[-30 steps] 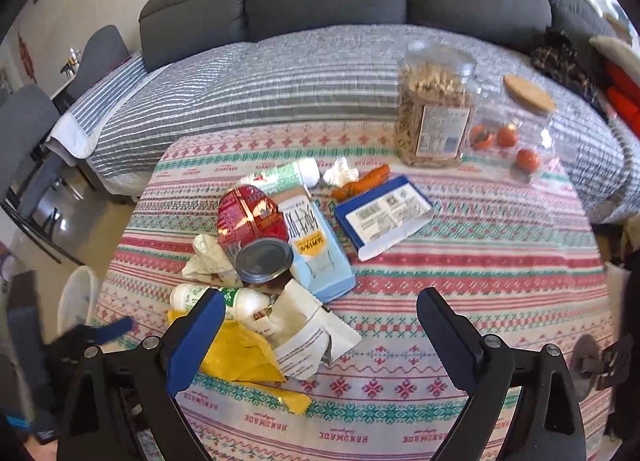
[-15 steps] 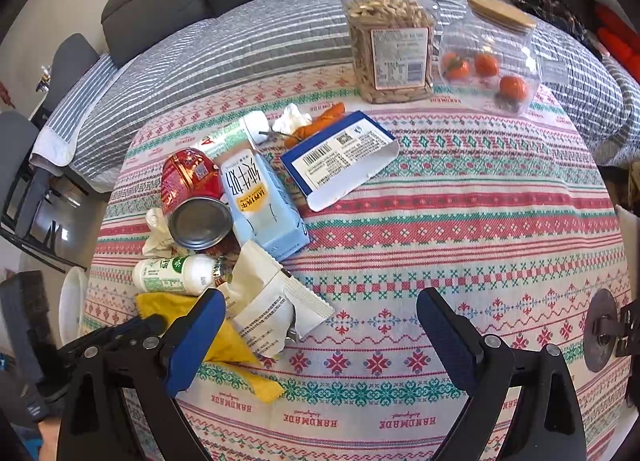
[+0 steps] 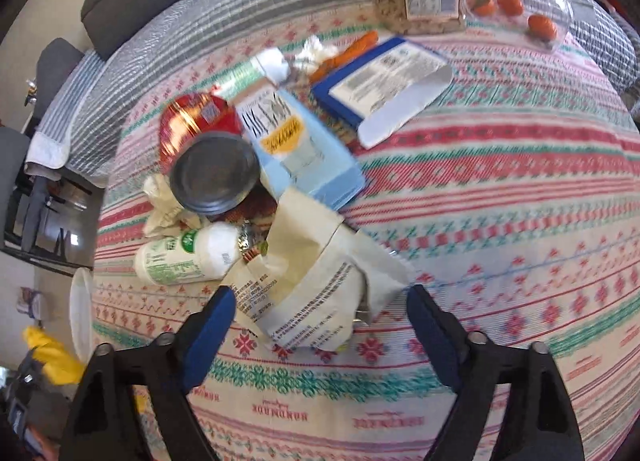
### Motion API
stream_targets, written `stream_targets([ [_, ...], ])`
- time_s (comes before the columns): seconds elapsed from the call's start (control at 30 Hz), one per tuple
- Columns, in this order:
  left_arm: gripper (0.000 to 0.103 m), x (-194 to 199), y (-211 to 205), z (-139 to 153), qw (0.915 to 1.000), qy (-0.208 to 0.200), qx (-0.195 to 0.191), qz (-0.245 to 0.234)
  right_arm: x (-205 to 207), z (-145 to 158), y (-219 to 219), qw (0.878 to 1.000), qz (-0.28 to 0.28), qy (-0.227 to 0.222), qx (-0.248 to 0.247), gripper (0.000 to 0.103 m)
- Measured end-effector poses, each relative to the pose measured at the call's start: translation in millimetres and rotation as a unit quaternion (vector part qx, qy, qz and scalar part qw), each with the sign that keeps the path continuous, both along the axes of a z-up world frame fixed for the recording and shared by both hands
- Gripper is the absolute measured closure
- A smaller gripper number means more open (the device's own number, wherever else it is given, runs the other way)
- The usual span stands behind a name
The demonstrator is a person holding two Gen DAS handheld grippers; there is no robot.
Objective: Collect trash
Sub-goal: 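Drop the yellow wrapper into the bin with the left tool while the right tool drops the paper bag in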
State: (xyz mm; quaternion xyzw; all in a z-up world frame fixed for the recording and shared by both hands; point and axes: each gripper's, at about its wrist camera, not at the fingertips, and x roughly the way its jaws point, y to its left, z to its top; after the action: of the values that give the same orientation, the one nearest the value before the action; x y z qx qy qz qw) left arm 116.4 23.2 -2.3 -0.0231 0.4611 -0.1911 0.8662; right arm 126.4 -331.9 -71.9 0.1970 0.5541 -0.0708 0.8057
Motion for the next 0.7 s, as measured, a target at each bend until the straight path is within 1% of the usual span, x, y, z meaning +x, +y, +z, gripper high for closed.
stream_targets([
  [0.03, 0.085, -3, 14, 0, 0.9999, -0.002, 0.004, 0.010, 1, -6, 4, 1.000, -0.002, 0.006, -0.014, 0.023],
  [0.07, 0.085, -7, 26, 1, 0.9998, -0.005, 0.005, 0.019, 1, -5, 8, 0.999, -0.002, -0.002, -0.033, 0.027],
  [0.1, 0.085, -10, 39, 1, 0.9996, -0.007, 0.006, 0.028, 4, -4, 15, 0.998, 0.001, -0.003, -0.056, 0.032],
  [0.17, 0.085, -13, 64, 0, 0.9990, -0.011, 0.010, 0.043, 6, -3, 26, 0.996, 0.016, -0.010, -0.082, 0.044],
  [0.2, 0.085, -13, 75, -2, 0.9985, -0.011, 0.011, 0.052, 7, -3, 32, 0.996, 0.027, -0.016, -0.085, 0.056],
  [0.23, 0.085, -13, 87, -4, 0.9979, -0.010, 0.011, 0.063, 7, -2, 37, 0.996, 0.038, -0.024, -0.082, 0.062],
  [0.27, 0.085, -12, 97, -6, 0.9973, -0.009, 0.008, 0.072, 6, -1, 40, 0.995, 0.041, -0.027, -0.084, 0.063],
  [0.3, 0.085, -12, 108, -10, 0.9966, -0.008, 0.006, 0.082, 6, 1, 43, 0.994, 0.044, -0.031, -0.091, 0.066],
  [0.33, 0.085, -12, 119, -13, 0.9957, -0.008, 0.005, 0.092, 5, 3, 46, 0.994, 0.049, -0.034, -0.095, 0.072],
  [0.43, 0.085, -8, 145, -23, 0.9925, -0.010, 0.005, 0.121, -1, 9, 53, 0.993, 0.059, -0.042, -0.091, 0.079],
  [0.47, 0.085, -2, 151, -26, 0.9912, -0.003, 0.000, 0.132, -3, 12, 56, 0.993, 0.063, -0.044, -0.090, 0.080],
  [0.53, 0.085, 10, 166, -28, 0.9880, 0.005, -0.022, 0.153, -10, 20, 63, 0.991, 0.080, -0.055, -0.091, 0.088],
  [0.6, 0.085, 20, 173, -26, 0.9858, -0.002, -0.023, 0.167, -15, 25, 69, 0.989, 0.093, -0.063, -0.092, 0.088],
  [0.7, 0.085, 34, 182, -34, 0.9832, 0.003, -0.006, 0.182, -17, 27, 80, 0.988, 0.110, -0.067, -0.090, 0.090],
])
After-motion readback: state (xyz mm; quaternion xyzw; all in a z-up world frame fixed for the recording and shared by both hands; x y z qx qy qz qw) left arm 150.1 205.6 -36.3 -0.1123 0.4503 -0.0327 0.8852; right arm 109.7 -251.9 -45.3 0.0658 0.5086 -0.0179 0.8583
